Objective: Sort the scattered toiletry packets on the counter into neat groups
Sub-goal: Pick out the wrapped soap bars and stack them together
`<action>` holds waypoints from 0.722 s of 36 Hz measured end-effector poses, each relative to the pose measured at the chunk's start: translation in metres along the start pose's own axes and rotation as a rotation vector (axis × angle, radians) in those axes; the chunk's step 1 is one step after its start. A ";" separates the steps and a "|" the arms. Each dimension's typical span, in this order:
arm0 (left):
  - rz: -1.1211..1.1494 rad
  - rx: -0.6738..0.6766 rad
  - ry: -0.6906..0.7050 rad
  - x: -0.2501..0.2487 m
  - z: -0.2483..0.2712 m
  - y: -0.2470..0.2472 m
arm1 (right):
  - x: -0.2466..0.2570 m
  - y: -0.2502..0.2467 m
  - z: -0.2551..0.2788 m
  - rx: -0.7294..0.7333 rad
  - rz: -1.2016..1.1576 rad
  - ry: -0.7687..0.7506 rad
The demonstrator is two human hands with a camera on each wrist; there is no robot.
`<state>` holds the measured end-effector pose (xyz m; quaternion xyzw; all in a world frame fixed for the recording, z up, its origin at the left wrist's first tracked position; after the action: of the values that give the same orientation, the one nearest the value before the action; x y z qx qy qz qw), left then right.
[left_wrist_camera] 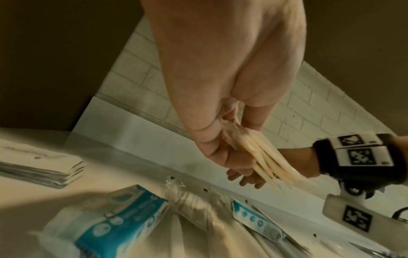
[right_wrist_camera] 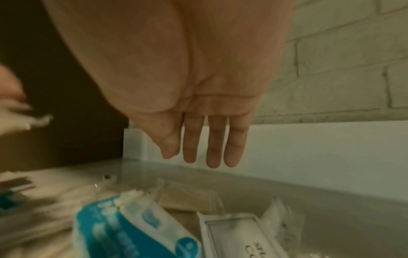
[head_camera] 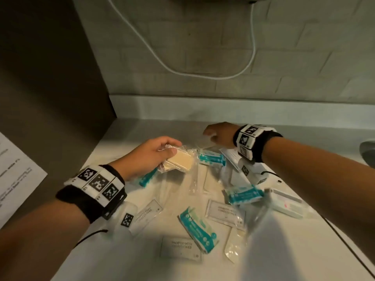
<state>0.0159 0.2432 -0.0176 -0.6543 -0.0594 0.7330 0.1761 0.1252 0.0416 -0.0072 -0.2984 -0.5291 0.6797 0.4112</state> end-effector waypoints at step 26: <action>0.067 -0.092 -0.031 0.011 0.025 -0.017 | 0.044 -0.014 0.023 -0.115 -0.035 -0.080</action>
<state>-0.0061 0.2659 -0.0188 -0.6520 -0.0738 0.7449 0.1202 0.0879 0.0706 0.0141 -0.2850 -0.5883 0.6522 0.3839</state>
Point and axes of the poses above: each hand's wrist, its own z-axis away from the middle knuckle, its own y-axis out of the palm, x = y × z, the point moved 3 cm from there along -z, towards the middle knuckle, and after that the axes turned 9 degrees about z, right-handed, at the moved point
